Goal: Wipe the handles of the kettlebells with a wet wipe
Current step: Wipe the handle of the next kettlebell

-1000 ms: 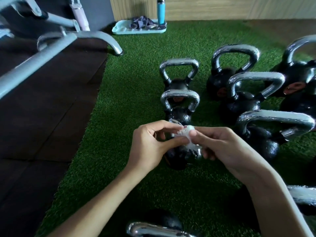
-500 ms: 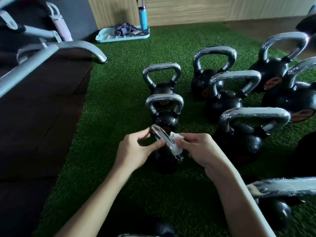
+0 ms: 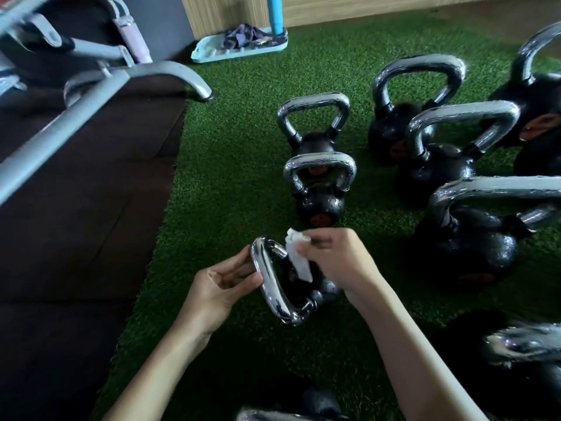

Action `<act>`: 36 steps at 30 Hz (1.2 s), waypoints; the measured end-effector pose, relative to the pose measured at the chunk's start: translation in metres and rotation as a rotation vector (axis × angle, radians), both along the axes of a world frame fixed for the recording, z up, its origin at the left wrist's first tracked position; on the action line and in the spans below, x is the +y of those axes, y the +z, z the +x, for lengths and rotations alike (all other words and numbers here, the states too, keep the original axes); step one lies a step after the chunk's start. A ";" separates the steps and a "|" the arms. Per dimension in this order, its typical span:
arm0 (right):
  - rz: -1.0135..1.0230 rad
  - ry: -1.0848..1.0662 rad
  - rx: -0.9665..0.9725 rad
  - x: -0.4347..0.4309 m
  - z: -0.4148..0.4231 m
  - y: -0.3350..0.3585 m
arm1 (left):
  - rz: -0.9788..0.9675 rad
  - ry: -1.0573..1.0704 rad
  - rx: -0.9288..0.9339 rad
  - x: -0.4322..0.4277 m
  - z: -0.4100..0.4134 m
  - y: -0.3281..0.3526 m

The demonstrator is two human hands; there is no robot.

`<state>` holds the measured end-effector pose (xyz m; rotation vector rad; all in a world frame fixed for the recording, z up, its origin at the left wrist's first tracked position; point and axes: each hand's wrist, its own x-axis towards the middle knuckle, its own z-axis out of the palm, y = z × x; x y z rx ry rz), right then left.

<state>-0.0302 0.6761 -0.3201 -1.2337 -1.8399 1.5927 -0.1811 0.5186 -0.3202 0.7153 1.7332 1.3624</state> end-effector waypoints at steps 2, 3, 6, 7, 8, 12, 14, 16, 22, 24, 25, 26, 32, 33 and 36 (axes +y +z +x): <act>0.149 -0.047 -0.025 0.010 -0.006 -0.002 | 0.027 -0.011 0.012 0.002 0.001 -0.003; 0.205 0.002 -0.044 0.011 -0.008 -0.002 | 0.038 -0.021 0.021 0.003 0.000 -0.004; 0.330 0.143 -0.125 0.009 -0.014 -0.010 | 0.055 -0.026 0.035 0.005 -0.004 -0.005; 0.344 0.139 -0.127 0.009 -0.017 -0.012 | 0.059 -0.025 0.030 0.005 -0.005 -0.005; 0.345 0.124 -0.109 0.009 -0.019 -0.012 | 0.060 -0.026 0.026 0.006 -0.006 -0.006; 0.243 0.179 0.091 0.012 -0.030 0.005 | 0.062 -0.044 0.034 0.013 -0.008 -0.006; 0.152 0.256 0.159 0.013 -0.030 0.011 | 0.057 -0.043 0.046 0.013 -0.009 -0.006; 0.181 0.261 0.131 0.014 -0.030 0.009 | 0.053 -0.043 0.054 0.012 -0.010 -0.005; 0.192 0.216 0.094 0.010 -0.031 0.006 | 0.062 -0.031 0.036 0.012 -0.013 -0.005; 0.211 0.255 0.097 0.002 -0.021 0.008 | 0.053 -0.024 0.044 0.010 -0.015 -0.006; 0.225 0.275 0.093 -0.004 -0.014 0.007 | 0.049 -0.027 0.049 0.009 -0.016 -0.006; 0.237 0.295 0.083 -0.009 -0.007 0.008 | 0.046 -0.031 0.052 0.008 -0.017 -0.006; 0.294 0.286 0.054 -0.009 -0.009 0.015 | 0.034 -0.030 0.033 0.008 -0.017 -0.006; 0.278 0.286 0.063 -0.009 -0.009 0.017 | 0.032 -0.027 0.038 0.008 -0.017 -0.006; 0.286 0.371 0.064 -0.013 0.006 0.021 | 0.011 -0.025 0.055 0.008 -0.016 -0.004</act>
